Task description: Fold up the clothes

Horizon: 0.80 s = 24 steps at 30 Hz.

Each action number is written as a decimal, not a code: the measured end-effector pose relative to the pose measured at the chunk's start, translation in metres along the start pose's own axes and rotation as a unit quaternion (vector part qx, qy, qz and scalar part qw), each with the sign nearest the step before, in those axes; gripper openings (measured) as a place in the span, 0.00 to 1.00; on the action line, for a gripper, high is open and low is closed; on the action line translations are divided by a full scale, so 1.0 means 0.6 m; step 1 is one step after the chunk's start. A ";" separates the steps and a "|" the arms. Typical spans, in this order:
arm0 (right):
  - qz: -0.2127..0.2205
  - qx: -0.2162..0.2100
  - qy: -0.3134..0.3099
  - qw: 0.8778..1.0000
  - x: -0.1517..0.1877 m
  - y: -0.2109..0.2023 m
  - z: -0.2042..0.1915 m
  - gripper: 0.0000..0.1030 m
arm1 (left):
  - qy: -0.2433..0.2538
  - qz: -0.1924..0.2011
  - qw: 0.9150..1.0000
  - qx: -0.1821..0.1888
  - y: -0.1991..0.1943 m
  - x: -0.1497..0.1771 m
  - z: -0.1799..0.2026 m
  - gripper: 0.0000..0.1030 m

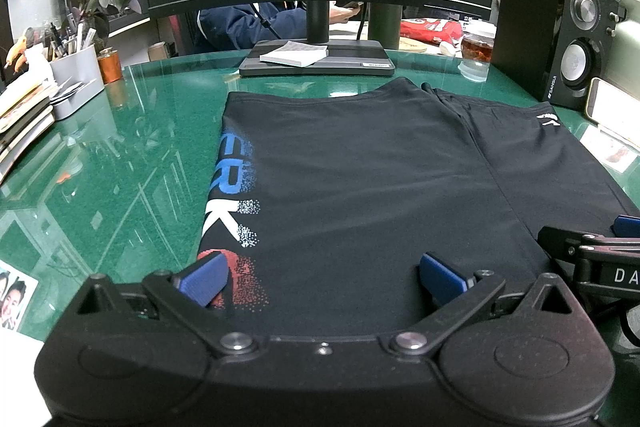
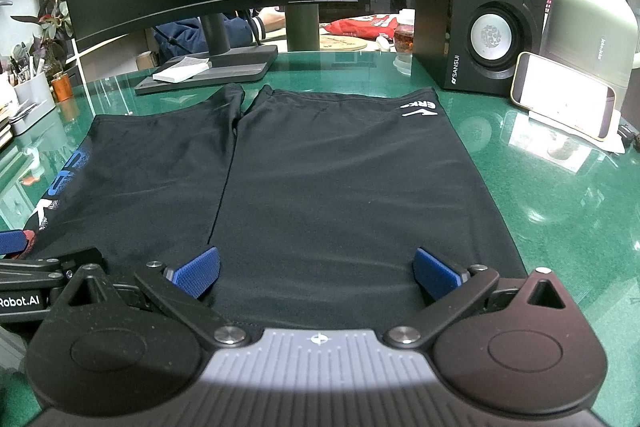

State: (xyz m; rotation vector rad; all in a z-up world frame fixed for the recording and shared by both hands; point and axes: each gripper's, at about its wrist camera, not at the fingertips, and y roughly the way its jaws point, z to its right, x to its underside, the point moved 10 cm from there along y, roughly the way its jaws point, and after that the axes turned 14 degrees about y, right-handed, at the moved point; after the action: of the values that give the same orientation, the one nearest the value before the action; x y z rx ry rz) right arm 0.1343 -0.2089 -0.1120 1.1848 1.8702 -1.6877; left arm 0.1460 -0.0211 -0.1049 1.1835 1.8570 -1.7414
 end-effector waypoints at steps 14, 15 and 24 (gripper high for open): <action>0.000 0.000 0.000 1.000 0.000 0.000 0.001 1.00 | 0.000 -0.001 1.000 0.000 0.000 0.000 0.000 1.00; 0.000 0.000 0.000 1.000 0.000 0.000 0.000 1.00 | 0.000 -0.001 1.000 0.000 0.000 0.000 0.000 1.00; 0.000 0.000 0.000 1.000 0.001 0.002 -0.004 1.00 | 0.000 -0.001 1.000 0.000 0.000 0.000 -0.001 1.00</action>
State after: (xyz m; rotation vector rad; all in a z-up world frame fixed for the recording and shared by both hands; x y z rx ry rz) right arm 0.1353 -0.2065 -0.1125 1.1841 1.8695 -1.6886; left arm 0.1462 -0.0202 -0.1046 1.1815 1.8591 -1.7429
